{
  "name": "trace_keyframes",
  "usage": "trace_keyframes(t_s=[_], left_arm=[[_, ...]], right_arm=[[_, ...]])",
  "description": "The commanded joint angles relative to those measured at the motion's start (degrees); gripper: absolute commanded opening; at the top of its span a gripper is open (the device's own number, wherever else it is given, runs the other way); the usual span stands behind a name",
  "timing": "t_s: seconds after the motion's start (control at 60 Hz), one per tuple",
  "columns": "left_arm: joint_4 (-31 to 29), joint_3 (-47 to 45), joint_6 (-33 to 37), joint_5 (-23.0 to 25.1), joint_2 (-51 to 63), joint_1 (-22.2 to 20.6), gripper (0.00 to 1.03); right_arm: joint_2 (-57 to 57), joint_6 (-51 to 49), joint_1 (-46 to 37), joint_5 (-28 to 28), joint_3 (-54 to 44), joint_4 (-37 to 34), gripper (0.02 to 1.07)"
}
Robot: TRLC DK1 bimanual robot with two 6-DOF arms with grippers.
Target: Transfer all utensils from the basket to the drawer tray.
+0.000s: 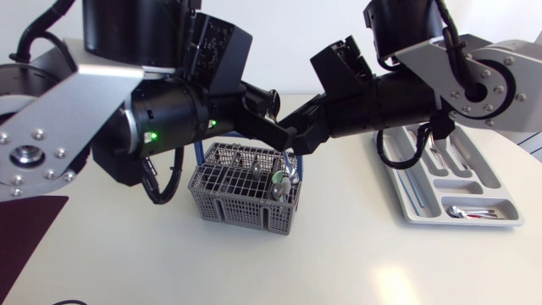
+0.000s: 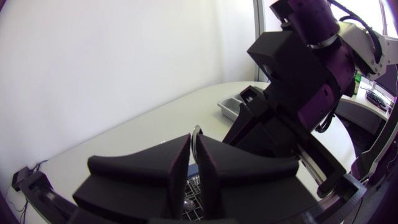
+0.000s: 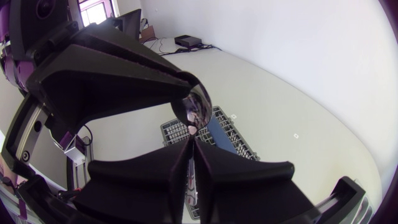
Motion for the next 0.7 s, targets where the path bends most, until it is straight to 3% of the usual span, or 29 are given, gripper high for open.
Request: trace_keyframes(t_s=[0.0,0.067,0.117,0.167,0.4,0.683], left_arm=[[0.5,2.1,-1.1,0.5,-0.6,0.1,0.48],[0.4,2.6,-0.6,0.5,-1.2,0.1,0.75],[0.4,3.4,-0.1,0.5,-2.0,0.6,0.86],[0.3,3.9,0.4,0.5,-2.8,1.2,0.90],[-2.3,5.1,2.2,0.5,-4.8,5.1,0.93],[-7.5,-0.5,9.0,0.3,-6.2,7.0,0.93]], right_arm=[[0.0,0.5,0.4,-0.6,-0.6,0.2,0.07],[-0.5,0.0,0.4,-0.7,-1.4,0.0,0.08],[-1.1,-0.4,0.3,-1.2,-2.2,-0.6,0.07],[-1.6,-1.5,-0.2,-1.6,-2.8,-1.5,0.07],[-5.0,-9.4,-6.5,-5.6,-5.7,-7.9,0.07],[-5.6,-35.1,-26.3,-12.2,-8.4,-22.8,0.07]])
